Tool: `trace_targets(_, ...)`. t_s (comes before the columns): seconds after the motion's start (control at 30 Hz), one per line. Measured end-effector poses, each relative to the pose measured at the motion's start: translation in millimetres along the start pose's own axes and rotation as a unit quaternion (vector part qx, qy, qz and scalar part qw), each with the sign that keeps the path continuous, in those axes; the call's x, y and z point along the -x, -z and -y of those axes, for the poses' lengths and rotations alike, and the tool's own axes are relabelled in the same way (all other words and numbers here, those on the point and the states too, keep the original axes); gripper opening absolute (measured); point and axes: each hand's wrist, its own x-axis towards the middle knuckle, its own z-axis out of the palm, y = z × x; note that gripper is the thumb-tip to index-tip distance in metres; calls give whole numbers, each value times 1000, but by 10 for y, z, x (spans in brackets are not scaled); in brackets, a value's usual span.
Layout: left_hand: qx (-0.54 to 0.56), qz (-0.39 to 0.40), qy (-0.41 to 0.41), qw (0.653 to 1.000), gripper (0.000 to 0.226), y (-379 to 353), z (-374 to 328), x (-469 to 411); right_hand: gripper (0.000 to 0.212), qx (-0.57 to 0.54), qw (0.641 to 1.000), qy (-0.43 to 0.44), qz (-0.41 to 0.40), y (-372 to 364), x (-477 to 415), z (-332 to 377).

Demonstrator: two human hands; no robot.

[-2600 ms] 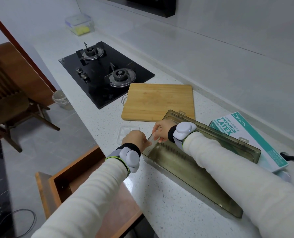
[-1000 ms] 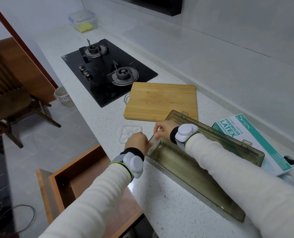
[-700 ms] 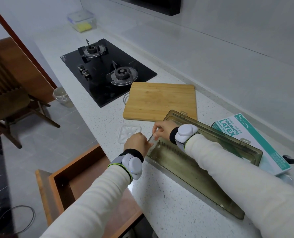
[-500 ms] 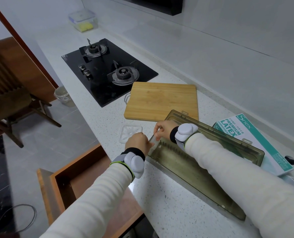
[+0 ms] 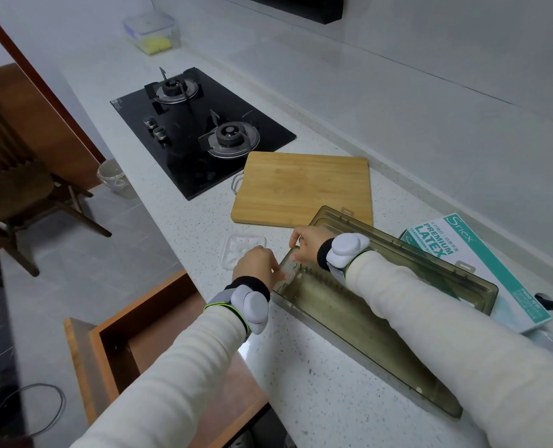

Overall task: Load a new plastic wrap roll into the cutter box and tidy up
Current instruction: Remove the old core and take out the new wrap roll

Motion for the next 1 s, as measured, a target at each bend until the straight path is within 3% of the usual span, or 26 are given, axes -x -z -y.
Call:
trace_targets(0.2,92,-3,8,996,35,-22,43,11,45,38,999,11,-5,-7,-66,-66)
trace_targets(0.67,72,60,-10,995,34,-9,87,-20,42,60,997,9,36,59,-103,-7)
trace_targets(1.0,27,84,-3,996,33,26,52,-50,40,42,999,10,15,21,-85,-38)
